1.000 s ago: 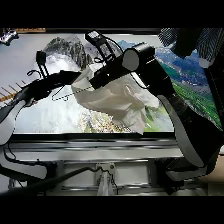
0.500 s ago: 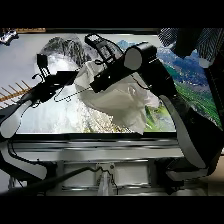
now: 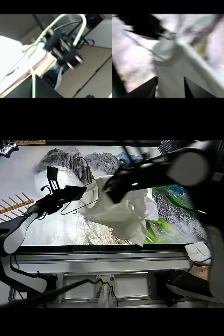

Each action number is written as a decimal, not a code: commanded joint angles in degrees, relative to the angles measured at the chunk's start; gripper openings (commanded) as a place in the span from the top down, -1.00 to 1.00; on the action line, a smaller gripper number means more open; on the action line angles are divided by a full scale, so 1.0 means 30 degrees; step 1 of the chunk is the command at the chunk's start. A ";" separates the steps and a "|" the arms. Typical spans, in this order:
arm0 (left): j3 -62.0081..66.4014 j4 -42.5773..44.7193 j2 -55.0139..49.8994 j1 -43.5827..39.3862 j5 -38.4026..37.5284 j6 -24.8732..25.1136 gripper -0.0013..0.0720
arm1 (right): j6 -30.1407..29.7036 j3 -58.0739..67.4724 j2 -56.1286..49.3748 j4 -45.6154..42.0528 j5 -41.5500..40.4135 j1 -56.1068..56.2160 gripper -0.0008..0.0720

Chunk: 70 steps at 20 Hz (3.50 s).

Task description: Fold the clothes and pants, and hang the long-sleeved shirts on hangers.

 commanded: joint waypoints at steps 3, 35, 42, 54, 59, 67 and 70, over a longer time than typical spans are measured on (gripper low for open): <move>0.0007 0.0029 0.0787 -0.0299 -0.0066 -0.0503 0.94 | -0.3534 -0.0146 0.2208 -1.0149 0.1304 -0.0444 -0.40; 0.0015 -0.5588 0.0801 0.0160 0.0532 -0.0743 -0.76 | -0.8429 -0.5741 -0.0124 0.1785 -0.5756 -0.3009 0.93; 0.0022 -0.9012 0.0845 0.1654 0.4532 -0.0452 -0.55 | -0.8429 -0.5741 0.1217 0.3300 -0.5289 -0.3009 0.93; 0.0066 -0.4503 0.4226 0.7992 0.7934 -0.0189 0.94 | -0.7533 -0.5741 0.3060 0.3614 -0.4415 -0.2994 0.93; -0.1129 1.6123 1.0892 0.8626 1.6954 -0.8582 0.94 | -0.7227 -0.5741 0.3060 0.3614 -0.4422 -0.2994 0.93; -0.8116 1.4783 1.5176 0.6011 1.9773 -1.6903 0.10 | -0.6513 -0.5741 0.3053 0.2550 -0.4583 -0.3016 0.93; -0.8699 1.0426 1.5118 0.2470 1.8877 -1.2968 -0.29 | -0.6470 -0.5741 0.3053 0.2572 -0.4583 -0.3009 0.93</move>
